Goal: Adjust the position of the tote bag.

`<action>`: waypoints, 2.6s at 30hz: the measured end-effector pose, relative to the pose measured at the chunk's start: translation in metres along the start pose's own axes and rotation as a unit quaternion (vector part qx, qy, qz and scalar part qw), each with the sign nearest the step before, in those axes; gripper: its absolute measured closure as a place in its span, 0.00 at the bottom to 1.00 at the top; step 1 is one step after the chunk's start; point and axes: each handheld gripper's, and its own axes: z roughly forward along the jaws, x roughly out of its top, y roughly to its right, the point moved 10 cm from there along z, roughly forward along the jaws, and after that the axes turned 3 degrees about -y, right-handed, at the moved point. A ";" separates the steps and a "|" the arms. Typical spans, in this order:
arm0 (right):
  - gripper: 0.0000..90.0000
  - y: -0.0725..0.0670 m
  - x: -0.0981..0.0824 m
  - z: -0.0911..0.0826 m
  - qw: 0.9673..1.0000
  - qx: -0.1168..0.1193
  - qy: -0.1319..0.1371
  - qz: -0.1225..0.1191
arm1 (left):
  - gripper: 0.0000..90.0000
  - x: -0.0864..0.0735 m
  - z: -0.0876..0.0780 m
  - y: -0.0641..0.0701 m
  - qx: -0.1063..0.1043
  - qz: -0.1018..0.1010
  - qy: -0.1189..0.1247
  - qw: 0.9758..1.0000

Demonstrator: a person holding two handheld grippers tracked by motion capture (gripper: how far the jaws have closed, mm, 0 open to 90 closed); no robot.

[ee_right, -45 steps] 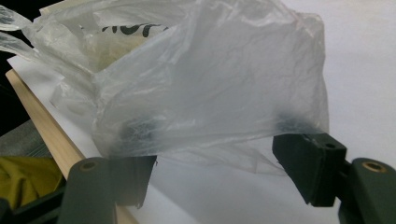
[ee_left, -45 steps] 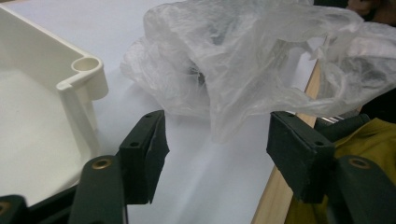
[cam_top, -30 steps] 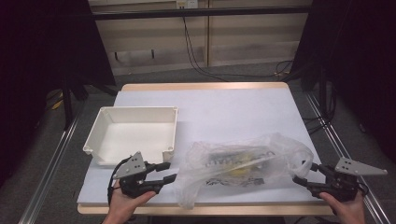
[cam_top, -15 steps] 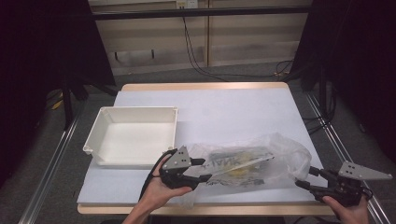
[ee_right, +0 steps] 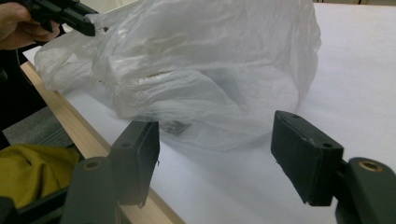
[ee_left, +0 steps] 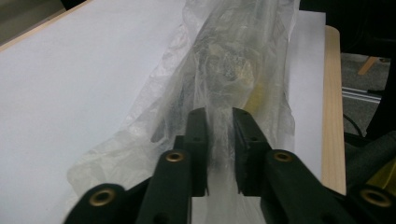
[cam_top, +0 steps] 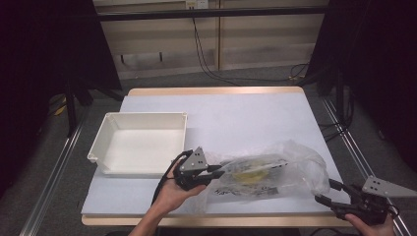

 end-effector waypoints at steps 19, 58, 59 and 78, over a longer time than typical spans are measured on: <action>0.46 0.012 -0.012 -0.020 1.000 -0.020 0.008 0.006 | 0.99 0.013 -0.010 -0.028 0.021 -0.048 0.035 0.998; 1.00 -0.026 0.079 0.096 0.988 0.088 -0.080 -0.097 | 0.82 0.035 -0.005 -0.040 0.016 -0.065 0.032 0.997; 1.00 -0.025 0.081 0.100 0.988 0.088 -0.083 -0.099 | 0.79 0.038 -0.009 -0.038 0.019 -0.062 0.036 0.997; 1.00 -0.021 0.090 0.139 0.988 0.093 -0.088 -0.089 | 1.00 0.035 0.037 -0.004 -0.038 -0.015 -0.048 0.998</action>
